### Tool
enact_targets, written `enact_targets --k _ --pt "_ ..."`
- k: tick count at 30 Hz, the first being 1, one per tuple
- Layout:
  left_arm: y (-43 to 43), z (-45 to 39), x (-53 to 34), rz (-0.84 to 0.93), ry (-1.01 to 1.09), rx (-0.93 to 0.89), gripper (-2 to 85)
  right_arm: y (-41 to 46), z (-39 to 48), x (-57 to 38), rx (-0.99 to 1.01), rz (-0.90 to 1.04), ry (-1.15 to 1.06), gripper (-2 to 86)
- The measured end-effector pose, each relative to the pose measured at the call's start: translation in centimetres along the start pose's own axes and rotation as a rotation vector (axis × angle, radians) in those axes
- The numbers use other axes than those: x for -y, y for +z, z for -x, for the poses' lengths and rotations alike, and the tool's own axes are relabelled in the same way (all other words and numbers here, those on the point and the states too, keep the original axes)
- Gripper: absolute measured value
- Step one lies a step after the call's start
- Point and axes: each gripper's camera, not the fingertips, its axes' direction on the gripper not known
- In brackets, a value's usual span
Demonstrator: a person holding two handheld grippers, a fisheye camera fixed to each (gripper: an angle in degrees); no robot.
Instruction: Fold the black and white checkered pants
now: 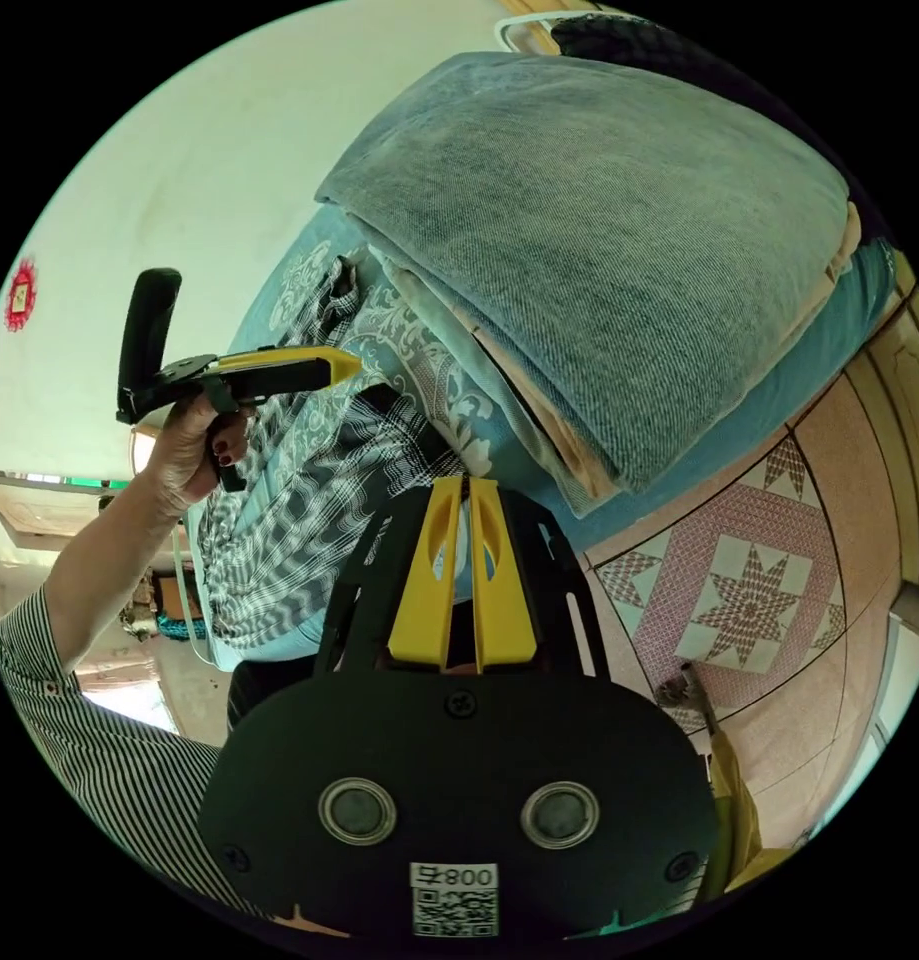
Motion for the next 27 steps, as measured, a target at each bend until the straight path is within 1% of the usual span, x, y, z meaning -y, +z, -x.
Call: enact_targets --k 1,4,6,8,10,11,12,13,14,17,19,20,22,25,27 --pt "-1.7 0.4 -1.4 -0.033 -0.026 -0.03 2.8 -0.1 0.4 -0.1 -0.012 -0.005 0.0 0.7" --pt "-4.6 0.9 -5.5 -0.059 -0.098 -0.078 2.5 -0.7 1.1 -0.4 -0.061 -0.035 0.025 0.3" --pt "-5.5 0.9 -7.7 -0.035 -0.135 -0.048 2.2 -1.3 1.6 -0.7 -0.033 -0.056 0.021 0.2" --pt "-5.3 1.2 -9.1 0.035 -0.185 -0.033 1.8 -1.5 3.3 -1.0 -0.024 -0.07 -0.035 0.2" --pt "-6.9 2.2 -9.9 -0.015 -0.259 -0.097 1.1 -0.2 6.5 -1.3 -0.068 -0.022 -0.136 0.1" --pt "-7.4 2.5 -9.7 0.001 -0.282 -0.127 1.0 0.6 7.2 -1.2 -0.085 0.01 -0.16 0.1" --pt "-8.9 2.7 -9.3 -0.011 -0.289 -0.162 0.8 2.3 8.7 -1.1 -0.131 0.084 -0.213 0.1" --pt "-11.2 2.6 -9.1 -0.062 -0.277 -0.145 0.8 3.8 9.7 -1.2 -0.214 0.138 -0.245 0.1" --pt "-12.4 2.6 -9.1 -0.083 -0.274 -0.135 0.8 4.0 10.2 -1.3 -0.247 0.131 -0.249 0.1" --pt "-18.7 3.9 -10.3 -0.19 -0.315 -0.085 1.8 3.1 12.0 -1.4 -0.259 0.085 -0.245 0.1" --pt "-23.7 6.0 -12.8 -0.255 -0.412 0.019 3.0 2.4 13.3 -1.1 -0.255 0.061 -0.252 0.2" --pt "-24.8 6.6 -13.5 -0.261 -0.44 0.048 3.3 2.2 13.7 -1.0 -0.254 0.053 -0.253 0.2" --pt "-28.9 9.3 -16.1 -0.265 -0.567 0.166 4.6 1.7 15.2 0.0 -0.209 0.021 -0.267 0.4" --pt "-33.1 12.7 -18.1 -0.244 -0.688 0.251 5.6 2.2 17.4 2.3 -0.141 0.017 -0.297 0.9" --pt "-35.2 14.2 -18.2 -0.245 -0.742 0.277 5.7 2.9 19.1 3.9 -0.094 0.026 -0.319 1.4"
